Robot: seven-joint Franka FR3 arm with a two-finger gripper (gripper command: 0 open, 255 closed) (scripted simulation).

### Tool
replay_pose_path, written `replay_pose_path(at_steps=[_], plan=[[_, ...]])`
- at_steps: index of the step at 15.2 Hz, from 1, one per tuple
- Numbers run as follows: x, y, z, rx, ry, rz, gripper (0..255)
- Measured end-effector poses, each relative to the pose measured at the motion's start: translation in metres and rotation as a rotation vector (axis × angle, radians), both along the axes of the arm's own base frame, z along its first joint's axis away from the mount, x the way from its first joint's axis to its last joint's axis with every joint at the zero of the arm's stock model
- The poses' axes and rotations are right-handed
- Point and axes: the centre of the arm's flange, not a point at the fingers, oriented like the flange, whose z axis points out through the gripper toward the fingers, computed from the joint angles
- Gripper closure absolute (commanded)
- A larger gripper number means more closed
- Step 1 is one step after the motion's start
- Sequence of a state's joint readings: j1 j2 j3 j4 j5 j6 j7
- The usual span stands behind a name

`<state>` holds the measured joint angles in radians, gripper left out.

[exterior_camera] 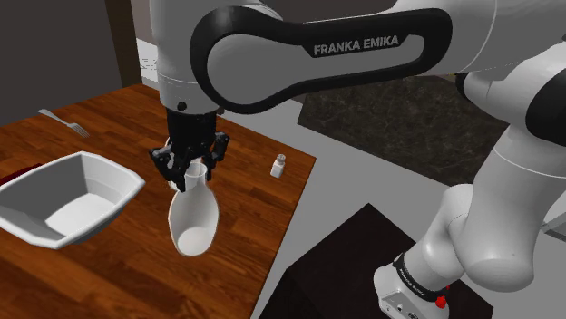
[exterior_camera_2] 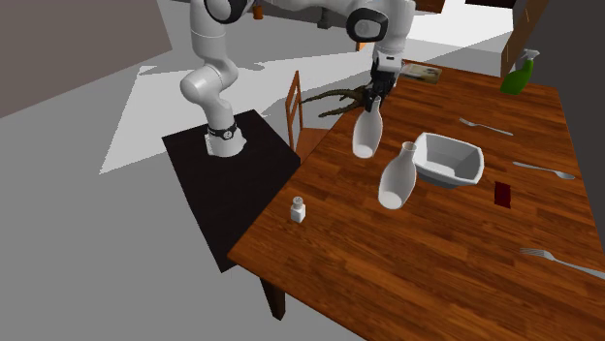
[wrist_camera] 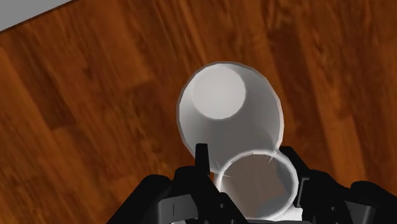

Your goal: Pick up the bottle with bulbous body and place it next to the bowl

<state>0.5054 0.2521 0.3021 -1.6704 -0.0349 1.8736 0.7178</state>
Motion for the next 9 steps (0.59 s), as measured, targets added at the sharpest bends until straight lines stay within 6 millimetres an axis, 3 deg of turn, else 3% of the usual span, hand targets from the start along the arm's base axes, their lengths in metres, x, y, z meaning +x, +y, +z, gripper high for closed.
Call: replay_pose_path(at_steps=[4,9], plan=[[-0.001,0.001,-0.020,0.000,0.000,0.000,255],[-0.001,0.001,-0.024,0.000,0.000,0.000,255]])
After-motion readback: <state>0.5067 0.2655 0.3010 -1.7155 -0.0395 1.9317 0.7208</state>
